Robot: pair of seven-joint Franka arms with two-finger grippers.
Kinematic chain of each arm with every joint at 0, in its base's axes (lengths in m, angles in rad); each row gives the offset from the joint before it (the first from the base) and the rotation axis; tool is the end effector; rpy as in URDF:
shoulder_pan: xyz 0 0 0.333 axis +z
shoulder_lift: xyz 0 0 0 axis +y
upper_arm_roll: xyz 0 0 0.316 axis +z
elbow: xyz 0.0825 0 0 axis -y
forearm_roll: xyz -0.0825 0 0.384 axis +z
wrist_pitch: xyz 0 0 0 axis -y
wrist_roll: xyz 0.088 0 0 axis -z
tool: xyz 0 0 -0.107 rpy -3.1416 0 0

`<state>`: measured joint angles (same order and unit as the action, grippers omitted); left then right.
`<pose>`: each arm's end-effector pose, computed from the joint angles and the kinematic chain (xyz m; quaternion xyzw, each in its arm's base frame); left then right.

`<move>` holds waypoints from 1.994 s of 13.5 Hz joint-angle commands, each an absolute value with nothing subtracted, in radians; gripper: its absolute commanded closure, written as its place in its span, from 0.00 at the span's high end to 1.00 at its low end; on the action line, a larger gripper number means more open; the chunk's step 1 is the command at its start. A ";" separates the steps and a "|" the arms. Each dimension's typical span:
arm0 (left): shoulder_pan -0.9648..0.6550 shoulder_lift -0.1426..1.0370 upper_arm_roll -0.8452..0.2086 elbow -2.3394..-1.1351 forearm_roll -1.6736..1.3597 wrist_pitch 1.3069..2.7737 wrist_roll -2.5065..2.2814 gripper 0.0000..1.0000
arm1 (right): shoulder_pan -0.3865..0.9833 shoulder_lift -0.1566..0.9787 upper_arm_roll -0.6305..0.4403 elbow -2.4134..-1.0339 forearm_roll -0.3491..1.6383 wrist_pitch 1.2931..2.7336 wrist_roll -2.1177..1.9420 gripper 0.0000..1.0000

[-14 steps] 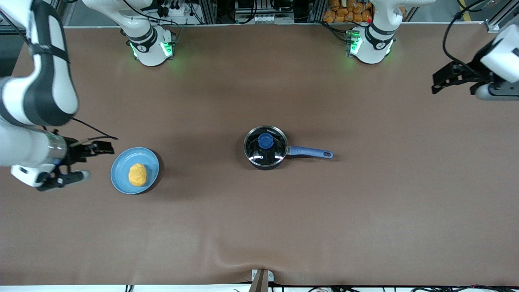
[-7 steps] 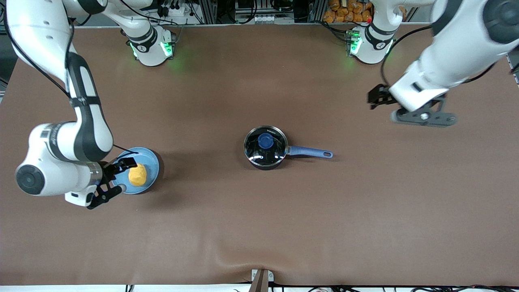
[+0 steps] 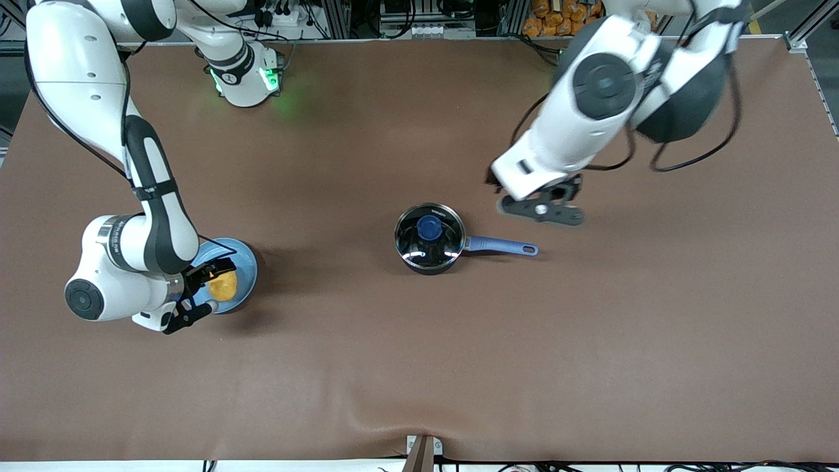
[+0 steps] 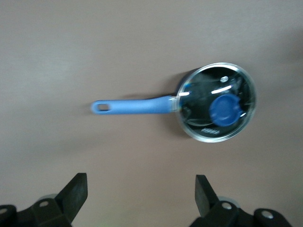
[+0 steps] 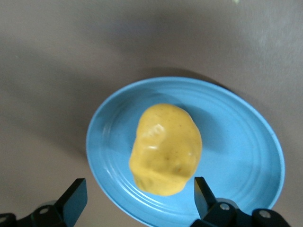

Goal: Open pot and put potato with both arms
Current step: 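Grasp the potato with the right gripper while the left gripper grasps the knob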

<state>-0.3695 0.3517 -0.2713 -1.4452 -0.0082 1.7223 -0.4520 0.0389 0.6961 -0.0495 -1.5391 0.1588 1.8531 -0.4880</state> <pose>0.5409 -0.3732 0.4895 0.9945 -0.0869 -0.0527 0.0270 0.6615 0.0094 0.2195 -0.9601 -0.1992 0.1696 0.0989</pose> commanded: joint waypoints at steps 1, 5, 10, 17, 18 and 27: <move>-0.452 0.503 -0.259 -1.325 0.043 1.803 -0.561 1.00 | 0.028 0.707 -0.043 -1.543 0.179 1.862 -0.437 1.00; -0.608 0.621 -0.158 -1.296 0.063 1.928 -0.619 1.00 | 0.029 0.716 -0.041 -1.545 0.179 1.907 -0.405 1.00; -0.744 0.699 -0.083 -1.307 0.066 1.996 -0.724 1.00 | 0.031 0.730 -0.041 -1.551 0.178 1.953 -0.414 0.88; -0.736 0.707 -0.084 -1.321 0.052 1.997 -0.856 1.00 | 0.031 0.726 -0.041 -1.545 0.179 1.933 -0.405 0.04; -0.733 0.709 -0.084 -1.322 0.051 1.997 -0.882 1.00 | 0.031 0.724 -0.040 -1.530 0.181 1.895 -0.405 0.04; -0.724 0.726 -0.084 -1.362 0.035 2.051 -0.968 0.87 | 0.123 0.637 -0.022 -1.456 0.265 1.726 -0.310 0.00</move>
